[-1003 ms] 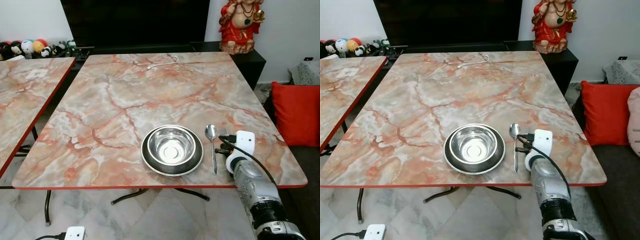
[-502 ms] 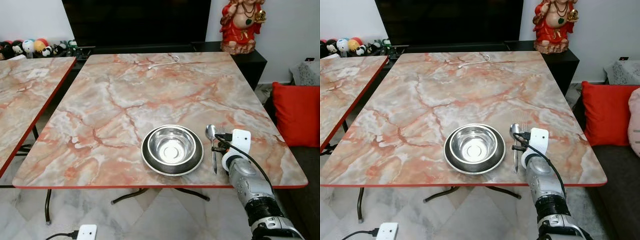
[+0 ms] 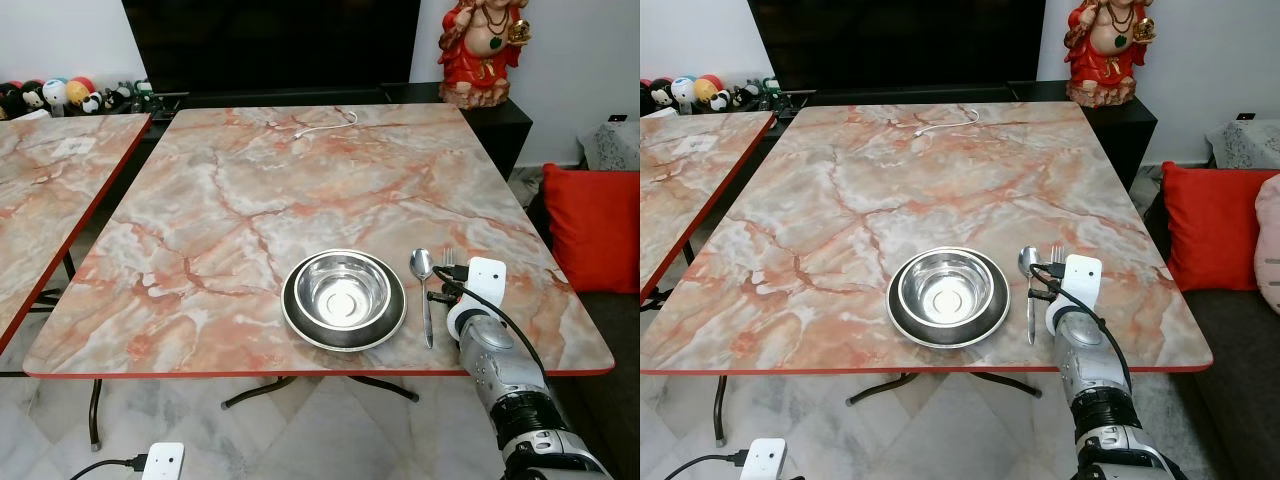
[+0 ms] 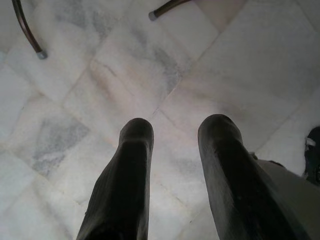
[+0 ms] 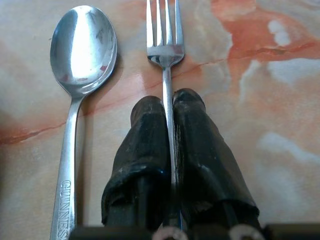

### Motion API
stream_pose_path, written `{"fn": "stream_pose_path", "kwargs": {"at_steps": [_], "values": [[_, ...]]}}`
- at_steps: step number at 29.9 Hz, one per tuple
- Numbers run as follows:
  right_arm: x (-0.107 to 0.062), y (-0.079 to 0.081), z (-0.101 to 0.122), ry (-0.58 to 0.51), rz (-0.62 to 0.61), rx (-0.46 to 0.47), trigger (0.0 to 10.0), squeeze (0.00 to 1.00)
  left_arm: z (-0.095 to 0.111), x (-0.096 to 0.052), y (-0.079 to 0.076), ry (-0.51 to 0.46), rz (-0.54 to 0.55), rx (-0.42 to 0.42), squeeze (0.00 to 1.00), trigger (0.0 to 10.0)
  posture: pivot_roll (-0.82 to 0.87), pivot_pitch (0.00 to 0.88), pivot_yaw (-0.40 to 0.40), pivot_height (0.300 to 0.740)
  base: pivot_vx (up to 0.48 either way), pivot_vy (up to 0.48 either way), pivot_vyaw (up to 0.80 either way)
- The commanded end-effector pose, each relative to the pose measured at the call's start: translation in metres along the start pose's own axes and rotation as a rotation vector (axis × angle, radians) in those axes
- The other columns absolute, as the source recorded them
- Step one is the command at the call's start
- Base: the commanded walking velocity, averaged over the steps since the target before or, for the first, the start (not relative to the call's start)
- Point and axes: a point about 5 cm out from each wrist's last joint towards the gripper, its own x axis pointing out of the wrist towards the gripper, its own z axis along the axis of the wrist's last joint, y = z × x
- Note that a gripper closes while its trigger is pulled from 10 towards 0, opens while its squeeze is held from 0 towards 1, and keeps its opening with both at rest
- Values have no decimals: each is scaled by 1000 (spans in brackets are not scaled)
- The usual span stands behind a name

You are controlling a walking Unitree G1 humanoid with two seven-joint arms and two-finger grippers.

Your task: Setting the table

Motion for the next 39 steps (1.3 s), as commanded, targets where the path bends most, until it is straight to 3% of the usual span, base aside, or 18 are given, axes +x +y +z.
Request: {"fn": "stream_pose_path", "kwargs": {"at_steps": [1,4,5,7,14,15,25,34,35,37,38,39], "values": [[1,8,-2,14,21,-13,10000,0,0,1,-7,17,-7,-7,0,10000,-76,14,48,740,0,0,0],[1,9,-3,17,21,-15,10000,0,0,2,-11,16,-12,-7,0,10000,-75,14,47,740,0,0,0],[1,9,-3,18,23,-17,10000,82,0,2,-12,16,-12,-6,0,10000,-76,14,47,740,0,0,0],[2,10,-4,22,25,-19,10000,510,-1,1,-13,17,-13,-5,0,10000,-75,15,47,740,0,0,0],[2,11,-4,26,29,-23,10000,396,-3,1,-11,20,-11,-6,0,10000,-73,15,47,740,0,0,0],[2,11,-4,26,27,-22,10000,0,-4,0,-9,21,-8,-6,0,10000,-75,15,47,740,0,0,0],[2,12,-5,31,28,-22,10000,0,-13,-4,8,30,9,-7,0,10000,-75,13,46,740,0,0,0],[2,12,-5,29,31,-17,10000,0,-14,-3,-3,33,-4,-5,0,10000,-75,11,45,740,0,0,0],[2,12,-5,29,31,-18,10000,859,-13,-2,-8,34,-8,-5,0,10000,-76,10,45,740,0,0,0],[2,12,-5,30,26,-23,10000,855,-13,-1,-16,36,-17,-3,0,10000,-75,9,46,740,0,0,0],[2,11,-5,31,22,-25,10000,169,-14,-1,-22,38,-22,-2,0,10000,-76,9,46,740,0,0,0],[2,11,-5,31,22,-25,10000,169,-14,-1,-22,38,-22,-2,0,10000,-76,9,46,740,0,0,0]]}}
